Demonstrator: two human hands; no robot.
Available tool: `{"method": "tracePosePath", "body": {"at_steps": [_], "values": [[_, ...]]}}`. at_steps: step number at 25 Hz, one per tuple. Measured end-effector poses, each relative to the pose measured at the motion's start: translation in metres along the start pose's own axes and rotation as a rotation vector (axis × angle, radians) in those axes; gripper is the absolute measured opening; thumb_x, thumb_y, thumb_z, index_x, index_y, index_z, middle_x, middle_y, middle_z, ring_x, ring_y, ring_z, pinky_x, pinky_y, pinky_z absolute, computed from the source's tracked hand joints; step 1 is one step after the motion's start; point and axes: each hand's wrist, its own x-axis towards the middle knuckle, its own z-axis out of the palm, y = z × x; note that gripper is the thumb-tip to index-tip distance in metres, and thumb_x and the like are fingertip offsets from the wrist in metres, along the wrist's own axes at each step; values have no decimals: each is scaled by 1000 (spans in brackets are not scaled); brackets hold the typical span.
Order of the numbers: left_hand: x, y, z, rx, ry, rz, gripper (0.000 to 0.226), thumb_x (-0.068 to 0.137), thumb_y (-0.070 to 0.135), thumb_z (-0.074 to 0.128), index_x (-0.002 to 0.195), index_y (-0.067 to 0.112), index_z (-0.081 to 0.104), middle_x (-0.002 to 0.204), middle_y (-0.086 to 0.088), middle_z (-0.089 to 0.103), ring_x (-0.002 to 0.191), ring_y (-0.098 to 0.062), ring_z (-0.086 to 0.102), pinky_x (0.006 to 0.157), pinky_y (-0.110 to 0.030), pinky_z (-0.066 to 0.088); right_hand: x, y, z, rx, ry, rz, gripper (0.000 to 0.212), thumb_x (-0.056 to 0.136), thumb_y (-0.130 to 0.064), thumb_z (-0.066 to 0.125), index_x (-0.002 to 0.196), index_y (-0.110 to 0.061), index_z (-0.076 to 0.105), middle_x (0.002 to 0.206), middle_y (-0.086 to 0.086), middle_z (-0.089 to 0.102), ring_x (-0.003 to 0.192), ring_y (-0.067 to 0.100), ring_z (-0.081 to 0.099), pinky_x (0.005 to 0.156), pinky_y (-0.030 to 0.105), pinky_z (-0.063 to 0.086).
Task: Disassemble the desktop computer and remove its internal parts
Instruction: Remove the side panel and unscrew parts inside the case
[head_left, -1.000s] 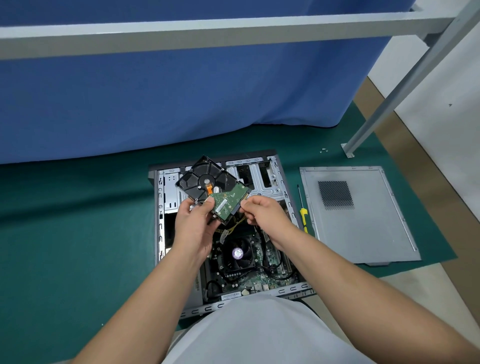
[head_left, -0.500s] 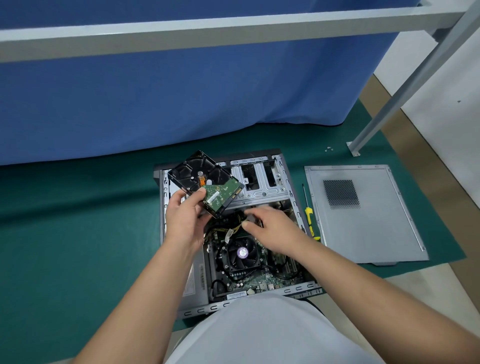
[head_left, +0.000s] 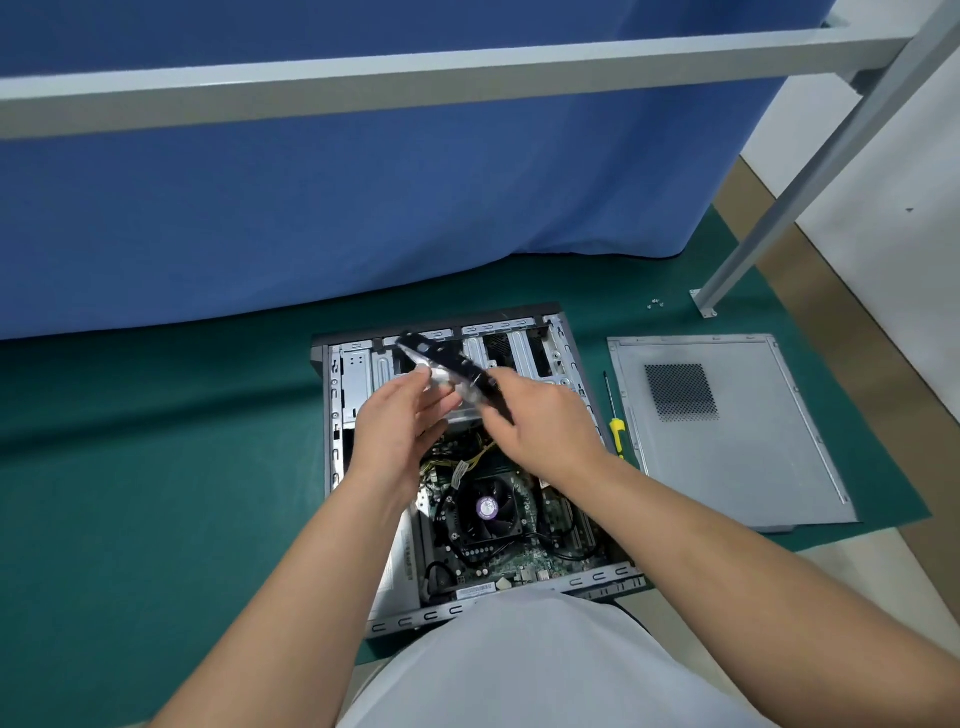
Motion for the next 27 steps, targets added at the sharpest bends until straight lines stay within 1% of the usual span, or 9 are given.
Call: {"method": "tracePosePath", "body": {"at_steps": [2,5,8,11,13,15,19,23,27], "values": [[3,-1,-1,39,49,12,21,99,34,66,116,23,69,113,2,77,106,-14,73,85,-33,51,-7,3,-1,249,13,213,22,100,-37,61,116,-22,62,70,-12,63,60,14,64,50,31,49],[9,-5,2,34,159,15,25,97,29,71,120,25,63,122,0,69,110,-14,67,93,-32,53,-15,11,-4,949,51,586,20,98,-19,68,118,-19,66,102,-5,78,94,12,75,85,31,61],[13,-8,12,-55,-48,-76,35,97,31,71,127,15,63,121,-9,74,107,-22,73,94,-37,57,-21,18,-10,1516,6,778,30,97,-8,66,126,-6,61,117,9,76,109,25,73,90,39,61],[21,-5,32,-193,-150,-116,36,100,28,65,129,6,65,121,-14,74,106,-26,74,87,-38,62,-23,25,-13,1758,-7,843,34,97,-5,64,130,-1,57,120,18,73,108,31,73,84,38,62],[28,-4,45,-236,-117,-126,35,100,22,64,128,2,64,119,-17,74,104,-27,75,80,-36,62,-20,31,-16,1604,-4,841,46,97,-11,68,138,-8,48,117,14,75,106,29,73,88,42,61],[36,-3,57,-207,-86,-128,34,99,22,65,126,1,65,116,-16,76,100,-26,76,77,-35,62,-17,42,-24,1130,-5,783,69,93,-26,75,147,-20,32,122,4,73,109,19,71,95,44,58],[50,1,87,-66,-95,-91,27,96,27,71,112,7,67,109,-12,78,87,-20,76,71,-32,61,1,66,-46,440,-83,469,76,69,-71,67,129,-36,35,156,-9,25,141,8,27,108,30,31],[61,3,131,60,-155,-75,21,93,30,75,97,10,69,81,-5,74,59,-15,66,55,-30,53,33,101,-54,270,-314,454,64,62,-83,64,95,-35,38,118,-12,41,113,16,43,87,35,44],[85,-4,170,305,-134,-52,29,96,39,72,94,11,73,77,-4,71,66,-22,63,60,-34,54,48,146,-48,368,-278,596,60,54,-78,66,82,-31,41,95,-13,49,86,11,52,67,34,41]]}}
